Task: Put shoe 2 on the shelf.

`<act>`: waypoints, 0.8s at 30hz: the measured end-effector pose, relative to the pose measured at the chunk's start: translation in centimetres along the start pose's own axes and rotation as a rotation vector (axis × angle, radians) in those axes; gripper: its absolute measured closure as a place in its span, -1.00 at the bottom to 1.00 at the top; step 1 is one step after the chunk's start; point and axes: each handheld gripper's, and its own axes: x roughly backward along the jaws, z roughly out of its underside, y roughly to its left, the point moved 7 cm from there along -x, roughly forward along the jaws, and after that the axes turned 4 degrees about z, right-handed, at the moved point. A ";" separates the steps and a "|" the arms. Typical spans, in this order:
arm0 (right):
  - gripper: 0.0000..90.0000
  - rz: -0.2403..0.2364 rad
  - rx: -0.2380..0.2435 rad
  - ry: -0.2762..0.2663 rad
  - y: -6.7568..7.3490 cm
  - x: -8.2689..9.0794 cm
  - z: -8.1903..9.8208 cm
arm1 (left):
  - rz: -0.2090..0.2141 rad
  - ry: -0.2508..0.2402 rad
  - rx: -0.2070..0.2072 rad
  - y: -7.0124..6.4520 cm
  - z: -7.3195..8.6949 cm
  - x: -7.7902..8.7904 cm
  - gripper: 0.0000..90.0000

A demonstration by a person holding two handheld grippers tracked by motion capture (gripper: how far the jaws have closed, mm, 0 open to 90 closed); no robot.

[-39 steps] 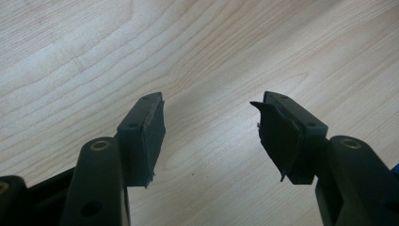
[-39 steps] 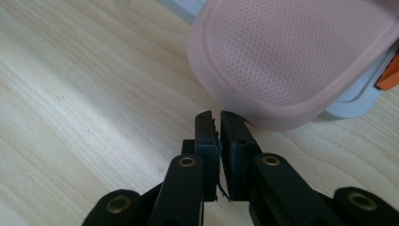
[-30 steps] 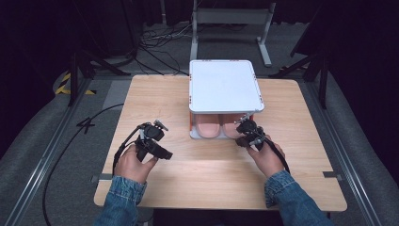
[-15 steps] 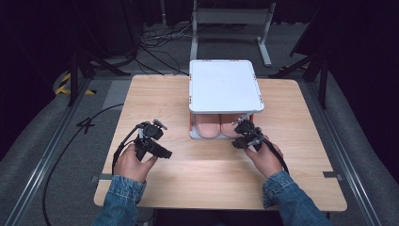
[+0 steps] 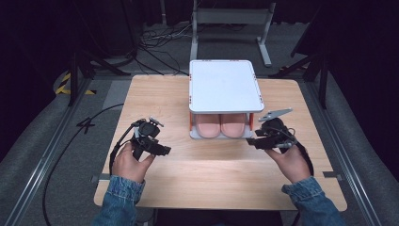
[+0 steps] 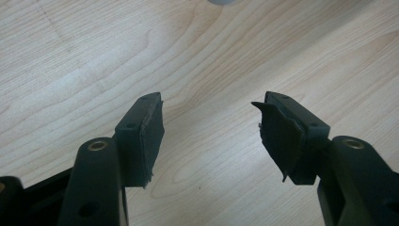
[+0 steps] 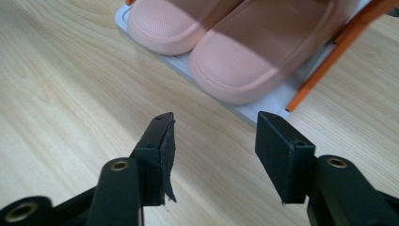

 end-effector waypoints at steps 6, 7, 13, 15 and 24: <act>0.02 0.015 -0.040 -0.021 -1.8 3.4 0.7 | 0.005 -0.014 0.011 0.2 0.0 0.4 -0.13; 0.02 0.024 -0.040 -0.027 -2.1 3.7 0.9 | 0.007 -0.015 0.013 0.3 0.0 0.4 -0.13; -0.02 0.091 -0.055 -0.048 -5.3 5.4 2.9 | 0.010 -0.016 0.012 0.5 0.1 0.5 -0.13; -0.10 0.102 -0.061 -0.059 -6.1 5.7 3.5 | 0.004 -0.019 0.015 0.7 0.1 0.6 -0.14; -0.55 0.120 -0.077 -0.134 -8.8 7.5 6.5 | -0.047 -0.024 -0.040 2.7 0.6 1.2 -0.21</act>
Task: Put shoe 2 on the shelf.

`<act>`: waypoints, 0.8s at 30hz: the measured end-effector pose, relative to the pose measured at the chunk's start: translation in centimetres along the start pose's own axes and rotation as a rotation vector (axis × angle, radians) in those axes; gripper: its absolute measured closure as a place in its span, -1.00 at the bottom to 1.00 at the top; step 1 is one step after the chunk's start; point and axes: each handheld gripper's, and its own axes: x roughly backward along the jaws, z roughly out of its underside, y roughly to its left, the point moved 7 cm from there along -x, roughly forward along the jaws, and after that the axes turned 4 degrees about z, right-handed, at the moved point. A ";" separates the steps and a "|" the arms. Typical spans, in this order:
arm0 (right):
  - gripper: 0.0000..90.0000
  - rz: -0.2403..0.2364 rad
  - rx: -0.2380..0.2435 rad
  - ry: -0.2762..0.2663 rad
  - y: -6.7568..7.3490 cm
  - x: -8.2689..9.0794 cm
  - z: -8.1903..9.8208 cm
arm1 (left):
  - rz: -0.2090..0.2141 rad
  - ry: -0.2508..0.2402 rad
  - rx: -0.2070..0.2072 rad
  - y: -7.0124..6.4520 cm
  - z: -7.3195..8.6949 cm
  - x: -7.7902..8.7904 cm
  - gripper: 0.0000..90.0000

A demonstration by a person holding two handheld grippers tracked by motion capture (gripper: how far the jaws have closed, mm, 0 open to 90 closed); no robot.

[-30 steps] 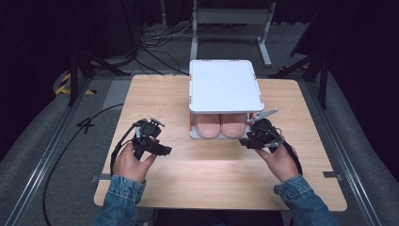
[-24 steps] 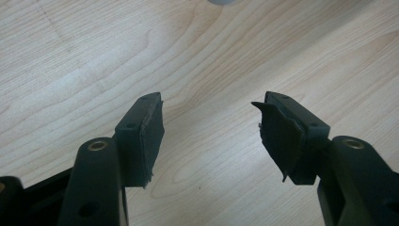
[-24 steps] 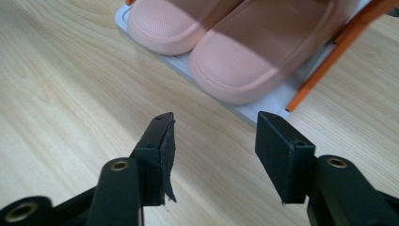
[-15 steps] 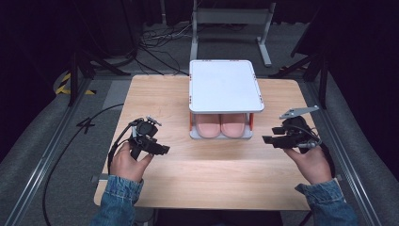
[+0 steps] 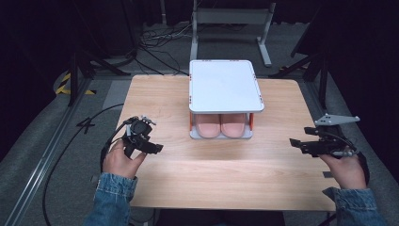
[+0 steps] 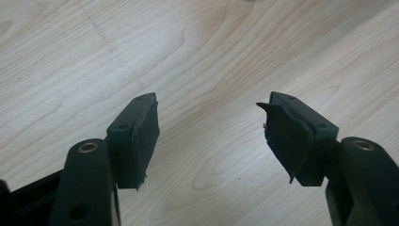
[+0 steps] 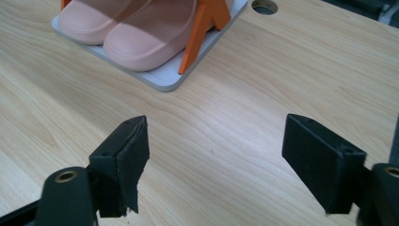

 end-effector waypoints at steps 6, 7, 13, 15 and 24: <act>-0.64 -0.046 -0.047 0.087 -1.5 0.2 2.3 | 0.002 0.010 0.001 0.3 0.1 -0.2 -0.25; -0.64 -0.050 -0.060 0.103 -1.8 0.1 2.7 | -0.018 0.025 -0.006 0.5 0.3 -0.4 -0.28; -0.64 -0.065 -0.056 0.088 -3.2 -1.5 4.7 | -0.057 0.014 -0.002 1.7 1.2 -1.1 -0.33; -0.64 -0.090 -0.050 0.039 -3.3 -2.3 4.8 | -0.073 0.013 -0.001 1.9 1.4 -1.3 -0.34; -0.65 -0.052 -0.020 0.158 -3.7 -6.5 7.5 | -0.084 0.013 0.013 2.1 2.3 -3.0 -0.40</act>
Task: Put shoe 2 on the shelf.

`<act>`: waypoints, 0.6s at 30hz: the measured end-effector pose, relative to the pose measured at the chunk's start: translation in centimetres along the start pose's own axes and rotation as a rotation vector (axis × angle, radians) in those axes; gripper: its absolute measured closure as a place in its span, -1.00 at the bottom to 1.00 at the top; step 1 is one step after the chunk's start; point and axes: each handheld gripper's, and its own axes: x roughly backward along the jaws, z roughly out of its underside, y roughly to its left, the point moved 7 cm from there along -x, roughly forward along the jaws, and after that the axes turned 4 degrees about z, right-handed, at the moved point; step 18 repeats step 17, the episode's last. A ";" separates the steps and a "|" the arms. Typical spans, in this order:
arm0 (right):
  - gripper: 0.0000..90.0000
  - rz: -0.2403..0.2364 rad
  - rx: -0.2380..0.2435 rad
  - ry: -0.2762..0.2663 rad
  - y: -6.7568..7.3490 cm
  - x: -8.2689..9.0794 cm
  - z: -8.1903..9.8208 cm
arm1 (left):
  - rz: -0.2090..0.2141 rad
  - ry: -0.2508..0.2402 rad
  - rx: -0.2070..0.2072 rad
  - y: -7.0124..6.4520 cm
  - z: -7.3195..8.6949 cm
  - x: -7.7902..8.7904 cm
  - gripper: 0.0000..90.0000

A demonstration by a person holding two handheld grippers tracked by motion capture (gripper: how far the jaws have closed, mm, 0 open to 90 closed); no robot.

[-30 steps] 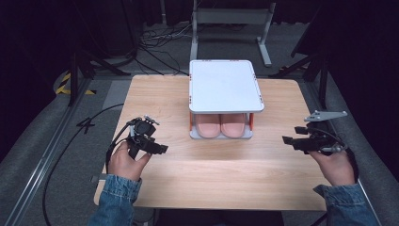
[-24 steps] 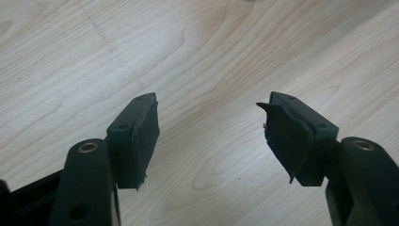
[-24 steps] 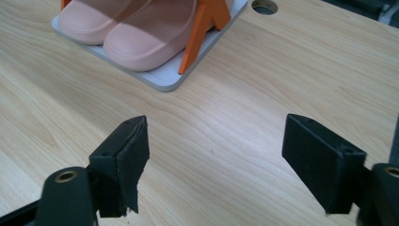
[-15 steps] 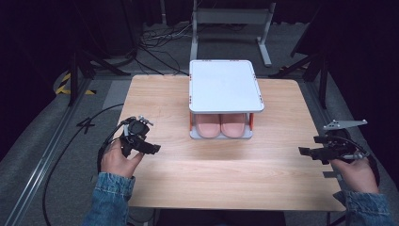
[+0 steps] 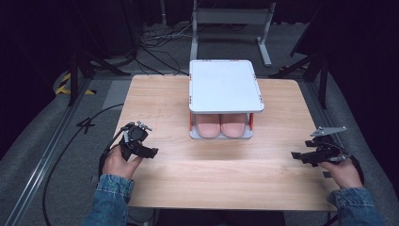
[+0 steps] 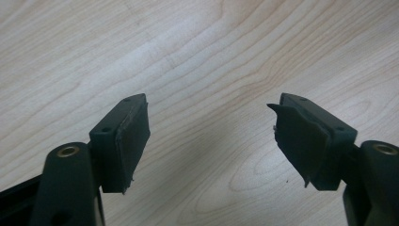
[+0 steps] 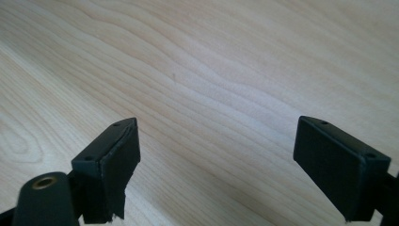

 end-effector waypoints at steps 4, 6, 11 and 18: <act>-0.65 0.000 -0.015 0.021 0.2 -1.3 0.3 | 0.030 0.005 0.024 0.4 0.4 -0.7 -0.43; -0.65 0.021 -0.007 0.021 0.1 -1.8 0.4 | 0.036 0.010 0.037 0.6 0.6 -1.1 -0.44; -0.66 0.091 -0.025 0.017 0.3 -2.9 0.2 | -0.009 0.037 0.012 0.5 0.9 -1.9 -0.43; -0.66 0.080 -0.050 0.008 0.4 -3.4 0.4 | 0.003 0.029 0.016 0.7 0.8 -2.3 -0.50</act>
